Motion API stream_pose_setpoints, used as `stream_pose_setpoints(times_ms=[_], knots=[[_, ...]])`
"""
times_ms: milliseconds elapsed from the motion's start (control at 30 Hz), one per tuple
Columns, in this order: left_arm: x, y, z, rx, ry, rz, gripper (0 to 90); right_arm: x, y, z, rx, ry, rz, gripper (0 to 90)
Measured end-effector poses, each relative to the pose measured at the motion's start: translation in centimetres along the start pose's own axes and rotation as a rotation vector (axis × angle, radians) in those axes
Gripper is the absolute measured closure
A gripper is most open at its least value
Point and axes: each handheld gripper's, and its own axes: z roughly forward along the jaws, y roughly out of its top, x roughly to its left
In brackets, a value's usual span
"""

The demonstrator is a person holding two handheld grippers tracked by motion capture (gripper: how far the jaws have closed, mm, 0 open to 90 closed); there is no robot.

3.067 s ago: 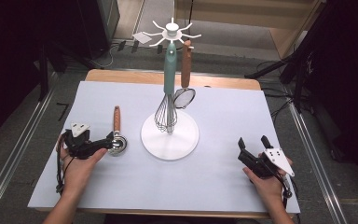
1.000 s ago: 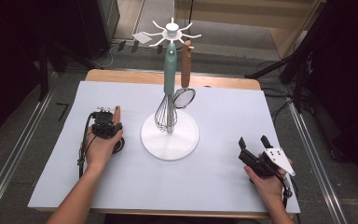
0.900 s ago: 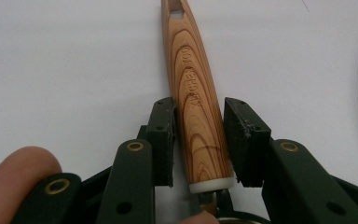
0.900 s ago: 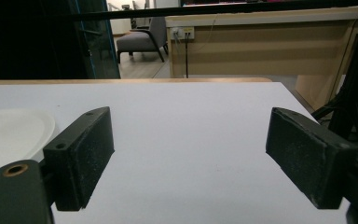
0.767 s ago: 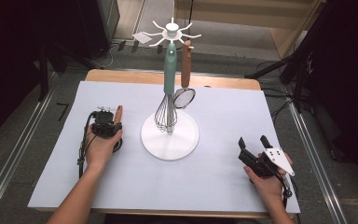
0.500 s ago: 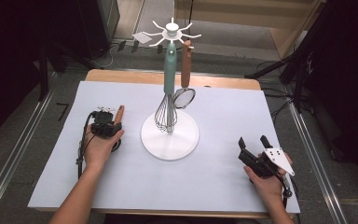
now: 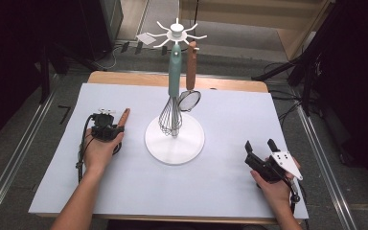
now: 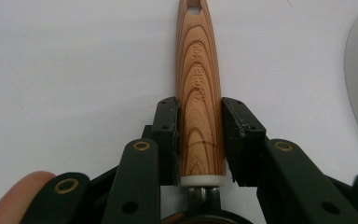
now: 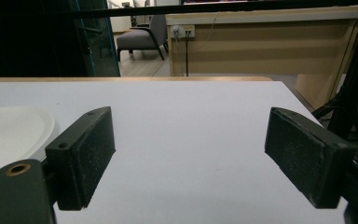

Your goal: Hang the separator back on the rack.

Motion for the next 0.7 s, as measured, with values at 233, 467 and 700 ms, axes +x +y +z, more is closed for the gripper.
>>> stream_pose_setpoints(times_ms=[233, 467, 700], knots=[[-0.37, -0.18, -0.02, -0.011, 0.024, 0.056, 69.8, -0.01, 0.01, 0.04, 0.003, -0.003, 0.002, 16.7], [-0.11, -0.30, -0.04, -0.026, 0.007, 0.063, 70.1, -0.03, 0.02, 0.05, 0.004, -0.002, 0.003, 16.7], [0.22, -0.05, -0.57, -0.057, -0.012, 0.065, 72.8, -0.01, 0.02, 0.04, 0.004, -0.003, 0.000, 16.6]])
